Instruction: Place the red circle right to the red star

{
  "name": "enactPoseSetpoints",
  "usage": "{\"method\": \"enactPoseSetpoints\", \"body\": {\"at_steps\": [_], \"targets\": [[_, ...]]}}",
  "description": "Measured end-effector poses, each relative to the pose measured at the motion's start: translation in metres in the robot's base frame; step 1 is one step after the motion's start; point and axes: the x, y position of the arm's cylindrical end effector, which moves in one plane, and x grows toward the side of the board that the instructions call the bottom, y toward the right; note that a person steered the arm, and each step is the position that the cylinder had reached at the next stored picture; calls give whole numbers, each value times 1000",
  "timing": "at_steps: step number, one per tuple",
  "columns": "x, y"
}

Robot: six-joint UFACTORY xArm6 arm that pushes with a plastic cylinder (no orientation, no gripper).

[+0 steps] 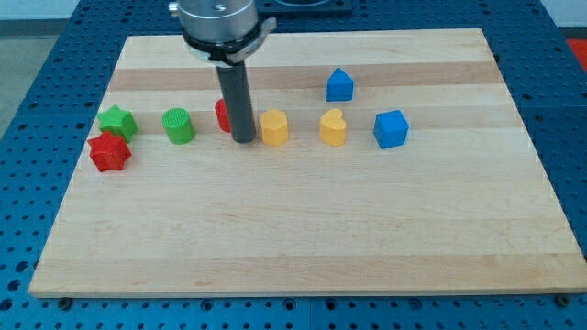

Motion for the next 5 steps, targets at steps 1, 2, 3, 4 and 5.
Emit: {"method": "enactPoseSetpoints", "body": {"at_steps": [1,2,3,4,5], "targets": [[-7,19],[-25,34],[-40,34],[-49,27],[-50,13]]}}
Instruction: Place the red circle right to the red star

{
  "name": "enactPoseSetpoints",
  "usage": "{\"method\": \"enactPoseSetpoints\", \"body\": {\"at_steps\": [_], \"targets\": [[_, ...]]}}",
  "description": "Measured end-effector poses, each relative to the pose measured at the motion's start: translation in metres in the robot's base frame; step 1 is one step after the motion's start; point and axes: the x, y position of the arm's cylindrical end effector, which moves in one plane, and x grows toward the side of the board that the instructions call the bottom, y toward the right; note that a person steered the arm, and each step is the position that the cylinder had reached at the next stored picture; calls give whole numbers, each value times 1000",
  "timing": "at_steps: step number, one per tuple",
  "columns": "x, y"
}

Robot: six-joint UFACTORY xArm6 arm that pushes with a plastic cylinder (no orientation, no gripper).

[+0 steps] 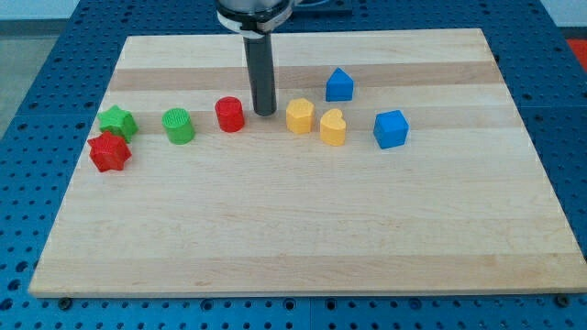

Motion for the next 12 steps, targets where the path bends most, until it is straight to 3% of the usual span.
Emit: {"method": "enactPoseSetpoints", "body": {"at_steps": [5,12], "targets": [[2,-51],[63,-80]]}}
